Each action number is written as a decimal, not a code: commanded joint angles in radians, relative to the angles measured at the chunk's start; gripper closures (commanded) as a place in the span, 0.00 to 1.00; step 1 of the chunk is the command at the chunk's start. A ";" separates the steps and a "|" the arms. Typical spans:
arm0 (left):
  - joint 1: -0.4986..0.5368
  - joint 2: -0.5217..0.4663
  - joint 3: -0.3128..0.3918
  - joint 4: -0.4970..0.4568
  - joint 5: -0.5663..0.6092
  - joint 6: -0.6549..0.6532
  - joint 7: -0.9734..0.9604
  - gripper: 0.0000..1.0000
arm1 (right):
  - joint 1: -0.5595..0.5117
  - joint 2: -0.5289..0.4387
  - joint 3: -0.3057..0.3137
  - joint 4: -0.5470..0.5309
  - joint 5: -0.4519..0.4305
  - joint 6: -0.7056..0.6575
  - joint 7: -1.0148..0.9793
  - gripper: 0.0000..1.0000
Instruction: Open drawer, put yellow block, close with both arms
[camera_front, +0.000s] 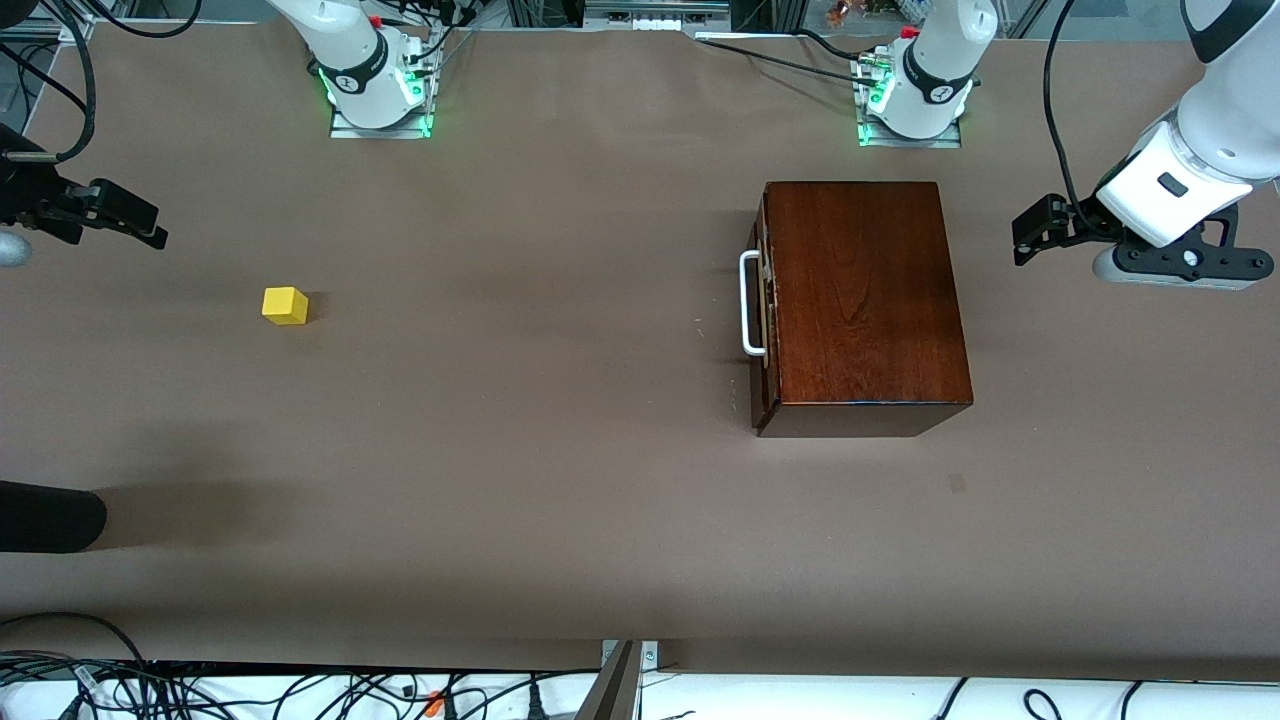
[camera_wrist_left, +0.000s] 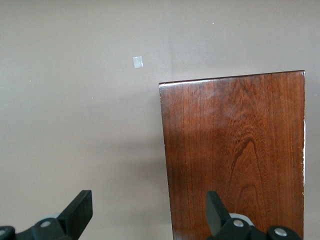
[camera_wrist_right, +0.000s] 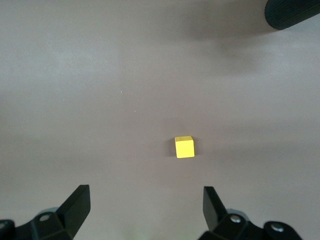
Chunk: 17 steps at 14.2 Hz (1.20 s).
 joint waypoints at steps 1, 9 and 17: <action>-0.008 0.011 0.006 0.030 0.008 -0.024 0.016 0.00 | -0.017 0.003 0.010 0.021 0.004 -0.010 -0.001 0.00; -0.006 0.011 0.006 0.030 0.008 -0.038 0.014 0.00 | -0.017 0.003 0.010 0.021 0.004 -0.007 0.001 0.00; -0.011 0.009 -0.006 0.035 -0.004 -0.129 0.014 0.00 | -0.015 0.004 0.011 0.021 0.004 -0.007 0.001 0.00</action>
